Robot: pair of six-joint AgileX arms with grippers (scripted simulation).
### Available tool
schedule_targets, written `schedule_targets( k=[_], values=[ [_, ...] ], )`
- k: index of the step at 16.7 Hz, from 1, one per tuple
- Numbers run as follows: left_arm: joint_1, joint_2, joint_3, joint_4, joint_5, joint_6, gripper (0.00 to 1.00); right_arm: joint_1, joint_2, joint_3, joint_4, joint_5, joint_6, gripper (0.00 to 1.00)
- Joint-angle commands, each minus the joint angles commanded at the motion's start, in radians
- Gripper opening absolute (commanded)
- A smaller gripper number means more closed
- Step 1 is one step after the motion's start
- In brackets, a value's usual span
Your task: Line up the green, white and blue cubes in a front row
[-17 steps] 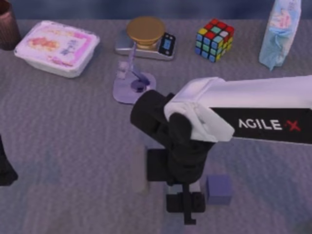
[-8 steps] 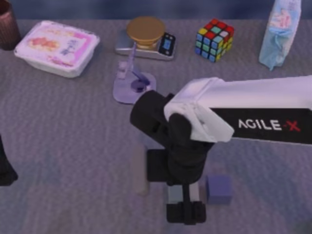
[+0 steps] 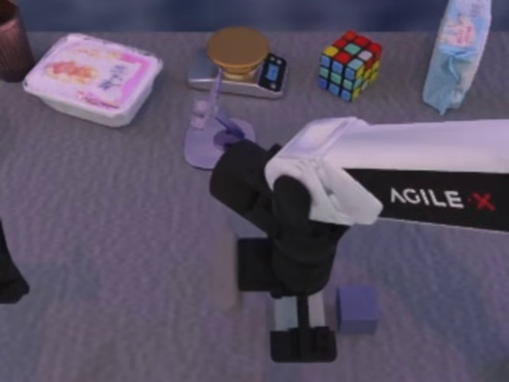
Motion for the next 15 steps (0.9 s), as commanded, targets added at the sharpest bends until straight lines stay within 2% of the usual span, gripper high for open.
schedule_targets(
  k=[6, 12, 15],
  values=[
    [0.000, 0.000, 0.000, 0.000, 0.000, 0.000, 1.00, 0.004, -0.067, 0.129, -0.202, -0.001, -0.001, 1.00],
    [0.000, 0.000, 0.000, 0.000, 0.000, 0.000, 1.00, -0.011, -0.061, 0.143, -0.212, 0.000, 0.012, 1.00],
    [0.000, 0.000, 0.000, 0.000, 0.000, 0.000, 1.00, -0.084, -0.017, 0.207, -0.235, 0.001, 0.111, 1.00]
  ],
)
